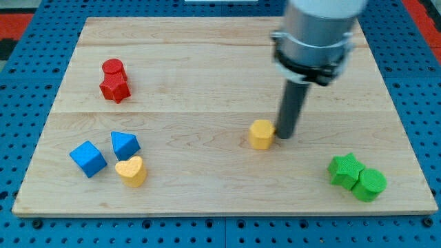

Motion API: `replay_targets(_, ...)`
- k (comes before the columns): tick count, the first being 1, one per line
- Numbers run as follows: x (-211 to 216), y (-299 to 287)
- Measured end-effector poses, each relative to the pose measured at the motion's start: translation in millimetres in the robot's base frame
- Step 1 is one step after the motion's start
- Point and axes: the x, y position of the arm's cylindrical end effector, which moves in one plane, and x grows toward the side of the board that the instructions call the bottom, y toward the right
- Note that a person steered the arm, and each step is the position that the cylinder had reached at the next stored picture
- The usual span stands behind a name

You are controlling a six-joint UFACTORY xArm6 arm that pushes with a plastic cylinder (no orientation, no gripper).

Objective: Move the green circle into the yellow hexagon

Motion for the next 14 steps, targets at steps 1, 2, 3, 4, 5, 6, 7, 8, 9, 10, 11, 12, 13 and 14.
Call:
replay_targets(1, 7, -66)
replay_targets(2, 17, -135)
replay_targets(3, 17, -145)
replay_targets(4, -13, -48)
replay_targets(5, -30, 75)
replay_targets(6, -20, 181)
replay_targets(7, 14, 270)
replay_targets(8, 83, 271)
replay_targets(9, 130, 206)
replay_targets(10, 127, 159)
replay_targets(11, 97, 130)
replay_targets(12, 76, 101)
replay_targets(13, 45, 111)
replay_targets(14, 12, 72)
